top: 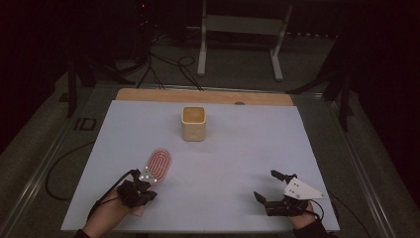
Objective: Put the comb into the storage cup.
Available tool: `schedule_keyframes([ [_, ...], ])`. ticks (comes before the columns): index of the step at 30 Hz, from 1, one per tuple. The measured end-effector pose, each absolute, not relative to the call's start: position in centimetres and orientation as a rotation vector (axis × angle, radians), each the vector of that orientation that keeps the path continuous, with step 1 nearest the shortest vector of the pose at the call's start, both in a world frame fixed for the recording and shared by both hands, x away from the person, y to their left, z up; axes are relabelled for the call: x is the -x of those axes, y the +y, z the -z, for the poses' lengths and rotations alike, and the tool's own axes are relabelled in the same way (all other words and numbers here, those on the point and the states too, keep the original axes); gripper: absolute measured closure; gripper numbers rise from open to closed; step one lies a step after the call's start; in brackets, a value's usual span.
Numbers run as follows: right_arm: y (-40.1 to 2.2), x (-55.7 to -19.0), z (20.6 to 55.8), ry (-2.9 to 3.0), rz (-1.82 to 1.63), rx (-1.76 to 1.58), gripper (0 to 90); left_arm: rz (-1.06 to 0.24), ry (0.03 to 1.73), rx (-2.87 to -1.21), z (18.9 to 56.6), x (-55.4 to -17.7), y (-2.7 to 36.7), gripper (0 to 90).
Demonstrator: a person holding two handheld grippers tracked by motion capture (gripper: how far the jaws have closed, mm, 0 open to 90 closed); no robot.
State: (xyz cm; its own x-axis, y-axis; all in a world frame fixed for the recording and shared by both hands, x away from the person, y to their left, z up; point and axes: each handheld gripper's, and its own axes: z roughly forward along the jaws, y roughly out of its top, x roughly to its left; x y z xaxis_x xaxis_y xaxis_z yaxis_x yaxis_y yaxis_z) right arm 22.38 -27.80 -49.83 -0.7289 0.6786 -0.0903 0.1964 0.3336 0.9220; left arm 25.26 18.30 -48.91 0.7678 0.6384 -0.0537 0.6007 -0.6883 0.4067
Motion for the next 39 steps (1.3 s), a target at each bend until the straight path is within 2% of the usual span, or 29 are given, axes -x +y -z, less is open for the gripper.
schedule_keyframes([
  [30,-27.6,-22.6,49.9,2.143,-1.382,-0.77,8.5,-0.158,1.055,-2.631,48.3,-26.3,22.9,90.0],
  [39,-27.5,-22.9,49.8,2.137,-1.392,-0.768,8.5,-0.166,1.024,-2.634,46.2,-26.1,23.1,90.0],
])
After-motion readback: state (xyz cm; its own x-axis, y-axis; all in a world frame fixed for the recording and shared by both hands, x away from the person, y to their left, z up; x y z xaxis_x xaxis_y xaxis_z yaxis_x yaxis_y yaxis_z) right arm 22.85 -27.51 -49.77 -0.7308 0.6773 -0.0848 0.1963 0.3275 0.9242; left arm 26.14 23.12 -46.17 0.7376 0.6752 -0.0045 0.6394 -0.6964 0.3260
